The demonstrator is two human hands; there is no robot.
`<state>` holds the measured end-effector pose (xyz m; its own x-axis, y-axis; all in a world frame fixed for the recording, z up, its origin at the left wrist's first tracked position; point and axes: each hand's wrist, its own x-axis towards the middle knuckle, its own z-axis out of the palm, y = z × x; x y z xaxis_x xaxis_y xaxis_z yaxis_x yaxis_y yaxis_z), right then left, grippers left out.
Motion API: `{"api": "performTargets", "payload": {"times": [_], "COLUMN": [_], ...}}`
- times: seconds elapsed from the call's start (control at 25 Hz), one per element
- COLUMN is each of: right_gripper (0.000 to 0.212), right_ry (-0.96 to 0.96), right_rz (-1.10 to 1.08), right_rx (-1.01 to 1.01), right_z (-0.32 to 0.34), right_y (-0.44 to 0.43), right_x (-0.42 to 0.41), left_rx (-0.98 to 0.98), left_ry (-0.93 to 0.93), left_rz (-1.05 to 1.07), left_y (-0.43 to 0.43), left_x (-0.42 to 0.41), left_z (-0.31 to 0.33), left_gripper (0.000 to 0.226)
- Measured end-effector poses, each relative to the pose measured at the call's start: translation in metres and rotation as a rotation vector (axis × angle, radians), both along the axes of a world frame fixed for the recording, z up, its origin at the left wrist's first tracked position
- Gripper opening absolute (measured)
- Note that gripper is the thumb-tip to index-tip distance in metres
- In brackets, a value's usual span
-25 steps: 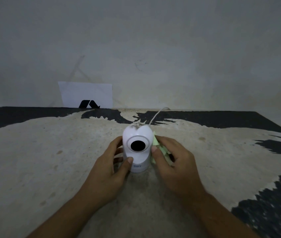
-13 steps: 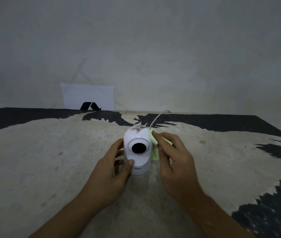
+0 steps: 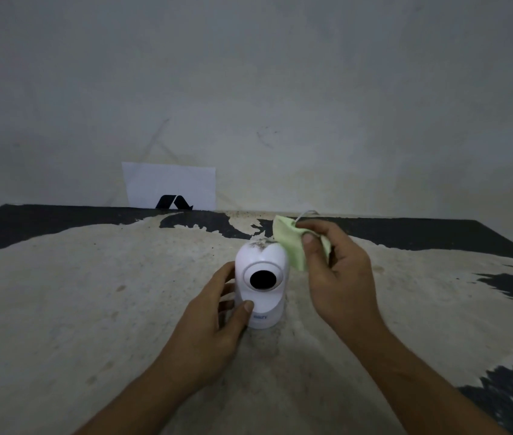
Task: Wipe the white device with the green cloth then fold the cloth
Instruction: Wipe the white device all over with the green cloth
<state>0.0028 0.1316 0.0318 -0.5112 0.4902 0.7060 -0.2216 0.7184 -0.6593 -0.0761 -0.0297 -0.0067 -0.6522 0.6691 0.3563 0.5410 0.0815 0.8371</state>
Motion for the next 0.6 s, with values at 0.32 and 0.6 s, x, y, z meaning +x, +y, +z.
{"api": "performTargets", "payload": {"times": [0.32,0.6], "right_gripper": [0.042,0.039], "right_ry": [-0.105,-0.038], "right_rz": [0.032,-0.026], "right_rx": [0.218,0.501], "right_z": [-0.023,-0.022], "right_y": [0.006,-0.003], "right_x": [-0.004,-0.001], "left_rx": [-0.012,0.005], "left_ry": [0.009,0.009], "left_rz": [0.027,0.023], "left_y": [0.001,0.002], "left_x": [-0.001,-0.002], "left_z": [-0.003,-0.003], "left_gripper": [0.046,0.045]}}
